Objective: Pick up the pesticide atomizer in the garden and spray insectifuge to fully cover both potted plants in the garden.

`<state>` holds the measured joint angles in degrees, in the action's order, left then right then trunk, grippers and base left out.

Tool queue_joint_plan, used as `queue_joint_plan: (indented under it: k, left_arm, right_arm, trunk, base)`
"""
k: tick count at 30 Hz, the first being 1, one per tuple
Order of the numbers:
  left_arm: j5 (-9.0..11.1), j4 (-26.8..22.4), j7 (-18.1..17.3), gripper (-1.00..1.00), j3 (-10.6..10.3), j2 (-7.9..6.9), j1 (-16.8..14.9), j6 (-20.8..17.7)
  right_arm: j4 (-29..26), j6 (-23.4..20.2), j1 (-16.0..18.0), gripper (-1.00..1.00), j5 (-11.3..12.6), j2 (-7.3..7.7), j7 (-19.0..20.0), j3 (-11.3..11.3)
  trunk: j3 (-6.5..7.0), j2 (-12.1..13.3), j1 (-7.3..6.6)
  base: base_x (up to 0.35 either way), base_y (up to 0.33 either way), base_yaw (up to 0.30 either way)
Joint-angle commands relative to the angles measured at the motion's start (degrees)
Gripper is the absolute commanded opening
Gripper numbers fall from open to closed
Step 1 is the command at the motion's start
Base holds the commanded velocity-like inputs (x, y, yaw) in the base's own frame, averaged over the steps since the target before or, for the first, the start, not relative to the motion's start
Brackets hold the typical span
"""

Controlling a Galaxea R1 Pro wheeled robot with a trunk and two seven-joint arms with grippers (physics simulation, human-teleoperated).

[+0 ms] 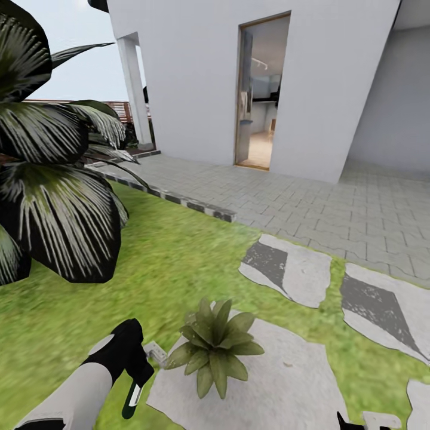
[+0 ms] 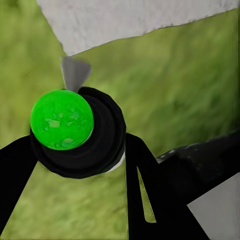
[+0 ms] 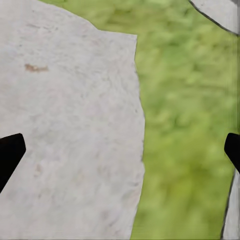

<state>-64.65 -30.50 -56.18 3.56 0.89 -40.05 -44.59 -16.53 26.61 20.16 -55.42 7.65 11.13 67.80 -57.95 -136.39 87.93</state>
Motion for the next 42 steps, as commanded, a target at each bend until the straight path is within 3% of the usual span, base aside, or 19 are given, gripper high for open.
queue_joint_plan:
  k: [1,7,22,32,42]
  left_arm:
    - [-0.5,-0.1,-0.4,-1.0,0.4,0.08,0.0,-0.3]
    - [-0.5,-0.1,-0.4,-1.0,0.4,0.08,0.0,-0.3]
    - [-0.4,-0.1,-0.4,-1.0,0.4,0.08,0.0,-0.4]
    - [-0.5,-0.1,-0.4,-1.0,0.4,0.08,0.0,-0.5]
    - [-0.5,0.6,-0.4,-1.0,0.2,0.02,0.0,-0.5]
  right_arm:
    - [0.0,0.2,0.1,1.0,-0.1,0.0,0.5,0.5]
    - [0.0,0.2,0.1,1.0,-0.1,0.0,0.5,0.5]
    - [0.0,0.2,0.1,1.0,-0.1,0.0,0.5,0.5]
    - [0.0,0.2,0.1,1.0,-0.1,0.0,0.5,0.5]
    - [0.0,0.2,0.1,1.0,-0.1,0.0,0.5,0.5]
  trunk:
    - [-0.03,0.0,0.0]
    - [0.25,0.0,0.0]
    - [0.8,0.0,0.0]
    - [0.8,0.0,0.0]
    - [0.8,0.0,0.0]
  base:
    - [0.136,-0.248,0.14]
    - [-0.007,-0.264,0.211]
    - [-0.212,-0.211,0.165]
    - [0.055,-0.255,0.138]
    - [0.013,-0.03,0.172]
